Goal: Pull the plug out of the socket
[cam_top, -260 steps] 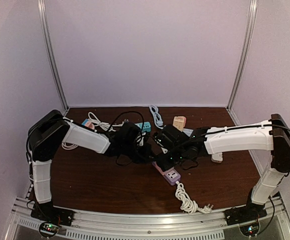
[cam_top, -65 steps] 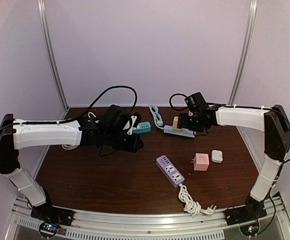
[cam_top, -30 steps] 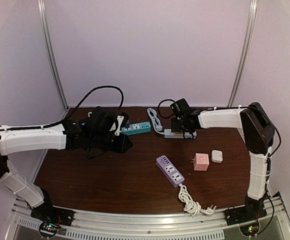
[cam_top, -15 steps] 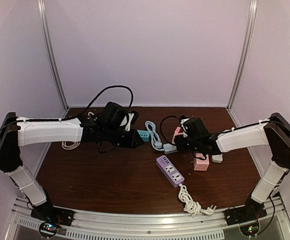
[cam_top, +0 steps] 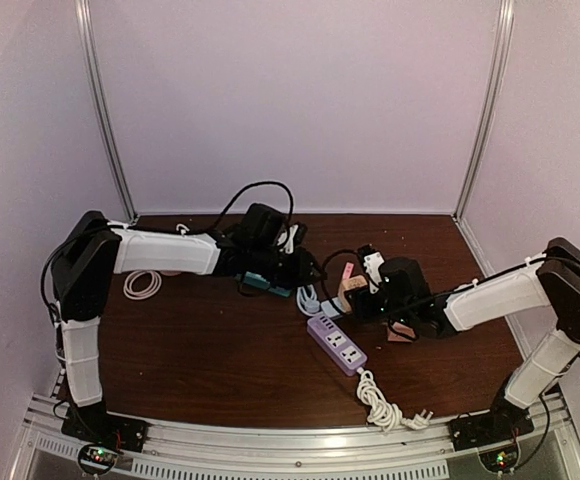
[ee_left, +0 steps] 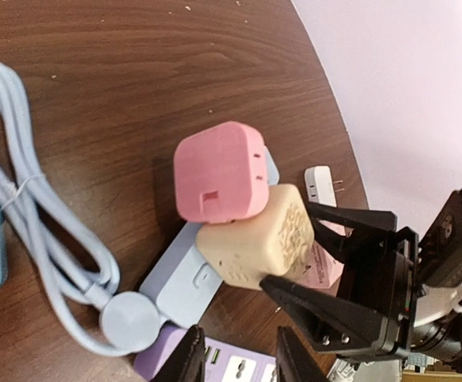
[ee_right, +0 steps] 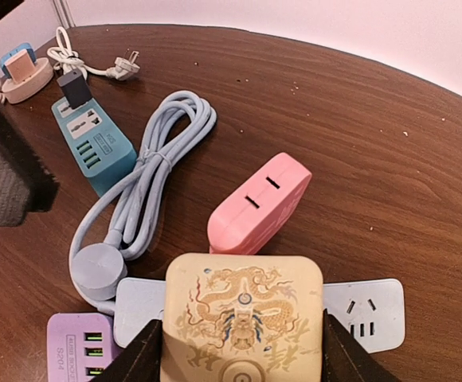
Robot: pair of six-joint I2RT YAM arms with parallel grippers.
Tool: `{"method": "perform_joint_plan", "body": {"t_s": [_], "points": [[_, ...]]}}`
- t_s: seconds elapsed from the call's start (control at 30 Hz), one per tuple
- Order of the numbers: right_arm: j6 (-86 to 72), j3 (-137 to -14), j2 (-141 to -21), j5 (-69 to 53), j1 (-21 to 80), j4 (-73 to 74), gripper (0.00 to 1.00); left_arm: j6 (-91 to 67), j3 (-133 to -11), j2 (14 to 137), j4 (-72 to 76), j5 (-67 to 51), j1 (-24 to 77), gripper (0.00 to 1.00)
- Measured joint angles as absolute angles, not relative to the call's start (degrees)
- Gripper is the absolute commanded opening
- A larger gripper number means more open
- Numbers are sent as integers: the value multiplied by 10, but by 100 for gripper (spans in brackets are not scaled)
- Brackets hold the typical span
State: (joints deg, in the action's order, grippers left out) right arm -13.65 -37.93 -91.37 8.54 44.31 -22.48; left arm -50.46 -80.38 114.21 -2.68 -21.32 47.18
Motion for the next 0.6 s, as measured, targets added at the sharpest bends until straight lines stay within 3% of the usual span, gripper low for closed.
{"method": "perform_joint_plan", "body": {"t_s": [0.6], "points": [[-117,-361,-924,73,464,-280,31,-488,-964,1268,-48,-282,465,59]]}}
